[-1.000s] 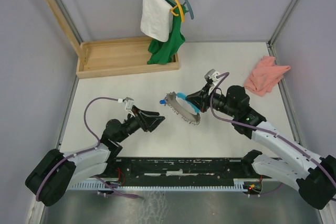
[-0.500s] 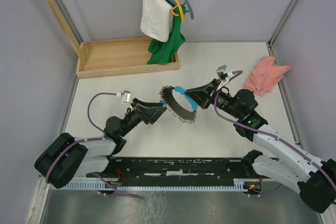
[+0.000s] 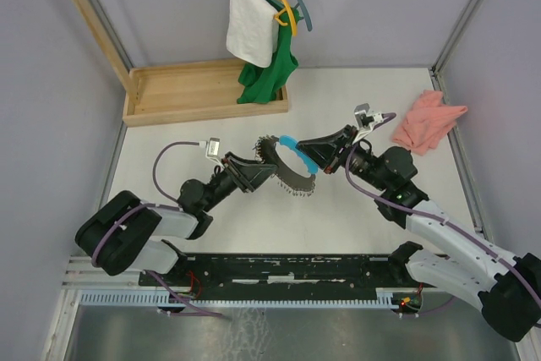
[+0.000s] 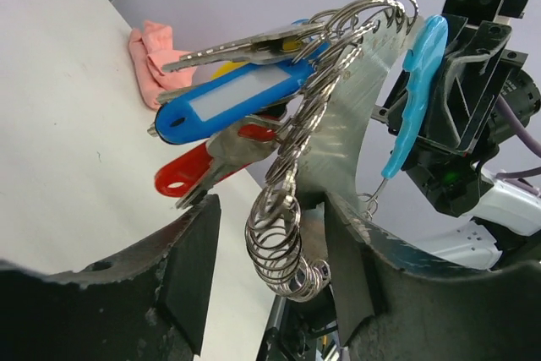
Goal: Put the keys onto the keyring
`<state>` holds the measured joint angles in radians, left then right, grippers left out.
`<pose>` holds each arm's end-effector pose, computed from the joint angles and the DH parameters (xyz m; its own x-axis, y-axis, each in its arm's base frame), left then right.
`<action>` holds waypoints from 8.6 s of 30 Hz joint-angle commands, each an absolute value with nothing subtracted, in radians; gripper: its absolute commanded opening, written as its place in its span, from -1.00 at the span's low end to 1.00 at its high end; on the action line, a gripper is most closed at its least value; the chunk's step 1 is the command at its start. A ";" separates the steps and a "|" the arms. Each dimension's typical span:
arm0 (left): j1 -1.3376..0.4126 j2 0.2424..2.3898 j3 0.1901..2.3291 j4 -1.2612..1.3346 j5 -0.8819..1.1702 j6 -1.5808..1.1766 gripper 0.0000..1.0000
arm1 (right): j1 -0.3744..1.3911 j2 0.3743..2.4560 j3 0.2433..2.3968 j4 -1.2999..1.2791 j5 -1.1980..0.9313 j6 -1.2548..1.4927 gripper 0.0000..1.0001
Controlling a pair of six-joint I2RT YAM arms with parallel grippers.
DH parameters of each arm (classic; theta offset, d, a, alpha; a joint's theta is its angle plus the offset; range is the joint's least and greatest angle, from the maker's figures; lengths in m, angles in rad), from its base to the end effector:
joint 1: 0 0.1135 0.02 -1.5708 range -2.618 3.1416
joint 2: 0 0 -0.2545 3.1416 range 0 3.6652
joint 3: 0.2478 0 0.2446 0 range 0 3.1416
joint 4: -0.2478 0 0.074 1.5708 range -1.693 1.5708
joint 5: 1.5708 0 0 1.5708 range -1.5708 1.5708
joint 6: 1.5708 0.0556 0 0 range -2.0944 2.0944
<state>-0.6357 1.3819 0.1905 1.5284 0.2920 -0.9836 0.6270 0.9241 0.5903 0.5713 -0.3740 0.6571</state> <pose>0.1803 -0.1529 0.2075 -0.5079 -0.6160 -0.6021 0.6576 0.1741 -0.7329 0.1764 0.1529 0.3252 -0.3584 0.4425 -0.8220 -0.7765 0.3476 0.5256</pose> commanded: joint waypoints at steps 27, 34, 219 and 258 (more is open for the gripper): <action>-0.719 0.979 0.592 0.295 0.263 -0.040 -0.95 | 0.625 0.762 0.736 -0.078 -0.249 0.233 0.30; -0.876 1.071 0.732 -0.005 -0.037 0.285 -0.95 | 0.624 0.690 0.757 -0.188 -0.128 0.217 0.60; -1.143 0.984 0.603 0.073 -0.253 0.332 -0.88 | 0.950 0.710 0.599 -0.101 0.090 -0.182 -0.99; -0.749 0.959 0.303 0.767 0.577 0.249 -0.12 | 0.950 1.082 1.092 -0.719 -0.215 -1.023 -0.99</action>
<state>-0.7868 0.9051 0.2310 0.6849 0.3717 0.2607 0.9497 1.0676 1.0115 -0.6952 -0.1810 -0.8940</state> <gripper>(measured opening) 0.438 0.025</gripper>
